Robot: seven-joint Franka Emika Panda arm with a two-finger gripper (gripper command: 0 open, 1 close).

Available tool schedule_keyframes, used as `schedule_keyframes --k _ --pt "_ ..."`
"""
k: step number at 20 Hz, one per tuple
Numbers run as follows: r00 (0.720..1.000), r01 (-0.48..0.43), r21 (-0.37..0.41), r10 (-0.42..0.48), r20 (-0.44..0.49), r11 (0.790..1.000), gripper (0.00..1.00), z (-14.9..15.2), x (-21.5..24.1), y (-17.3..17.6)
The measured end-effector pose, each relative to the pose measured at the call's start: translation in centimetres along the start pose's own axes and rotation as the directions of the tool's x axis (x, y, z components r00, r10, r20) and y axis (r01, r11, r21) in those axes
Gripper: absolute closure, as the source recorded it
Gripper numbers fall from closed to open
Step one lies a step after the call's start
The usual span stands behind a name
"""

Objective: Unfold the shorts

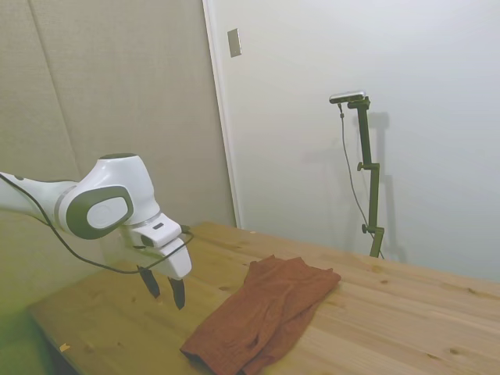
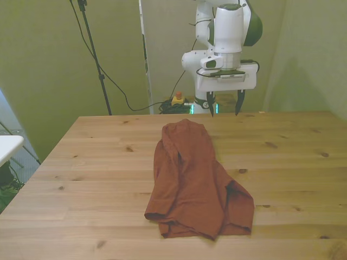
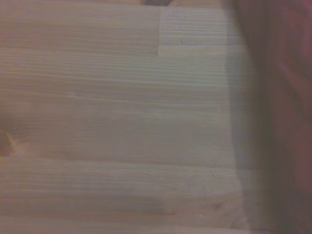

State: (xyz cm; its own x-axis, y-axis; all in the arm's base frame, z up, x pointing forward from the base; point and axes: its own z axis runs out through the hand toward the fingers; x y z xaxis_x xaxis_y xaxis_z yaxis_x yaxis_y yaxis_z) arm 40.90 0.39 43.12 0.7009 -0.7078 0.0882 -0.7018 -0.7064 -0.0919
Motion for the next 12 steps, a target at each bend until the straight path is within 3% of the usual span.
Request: schedule_keyframes --k 6,9,12 --pt "0.998 -0.056 -0.005 0.056 0.024 0.998 0.0 -0.3 1.8 1.5" --pt "0.986 -0.128 -0.019 0.129 0.108 0.992 0.0 -1.2 6.7 5.4" --pt "0.958 -0.195 -0.01 0.193 0.213 0.981 0.0 0.0 12.8 10.4"
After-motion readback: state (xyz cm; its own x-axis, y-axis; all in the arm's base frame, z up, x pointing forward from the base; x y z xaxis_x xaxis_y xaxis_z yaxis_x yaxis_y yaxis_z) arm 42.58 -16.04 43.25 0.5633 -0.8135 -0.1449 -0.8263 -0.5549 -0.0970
